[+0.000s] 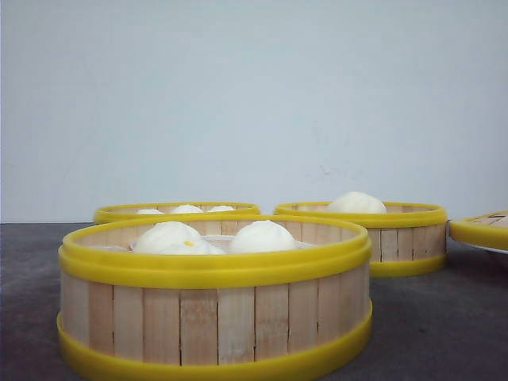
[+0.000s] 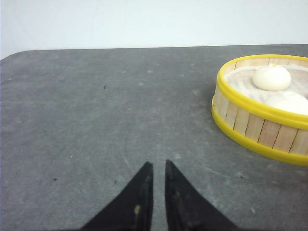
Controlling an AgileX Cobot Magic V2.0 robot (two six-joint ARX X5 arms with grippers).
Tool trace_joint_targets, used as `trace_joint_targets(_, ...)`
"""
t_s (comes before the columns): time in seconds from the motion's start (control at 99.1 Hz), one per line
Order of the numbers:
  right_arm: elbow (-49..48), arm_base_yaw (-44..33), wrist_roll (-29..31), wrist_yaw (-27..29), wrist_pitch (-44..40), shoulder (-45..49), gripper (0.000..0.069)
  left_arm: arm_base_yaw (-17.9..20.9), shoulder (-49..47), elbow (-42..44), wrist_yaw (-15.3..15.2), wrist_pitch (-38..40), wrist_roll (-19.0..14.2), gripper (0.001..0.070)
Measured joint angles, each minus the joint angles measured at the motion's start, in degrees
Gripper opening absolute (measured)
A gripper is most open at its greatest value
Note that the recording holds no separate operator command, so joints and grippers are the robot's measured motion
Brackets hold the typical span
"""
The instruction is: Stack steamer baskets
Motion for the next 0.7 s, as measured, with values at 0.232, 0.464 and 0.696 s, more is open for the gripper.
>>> trace_joint_targets(0.232, 0.0, 0.0, 0.0, 0.0, 0.0, 0.0, 0.0005, 0.0, 0.0, 0.0, 0.0, 0.0, 0.0, 0.0017)
trace_joint_targets(0.464, 0.0, 0.0, 0.0, 0.0, 0.2, 0.0, 0.0005, 0.0, 0.0, 0.0, 0.0, 0.0, 0.0, 0.0017)
trace_joint_targets(0.696, 0.0, 0.0, 3.4, -1.5, 3.7, 0.0, 0.0005, 0.0, 0.0, 0.0, 0.0, 0.0, -1.8, 0.0017)
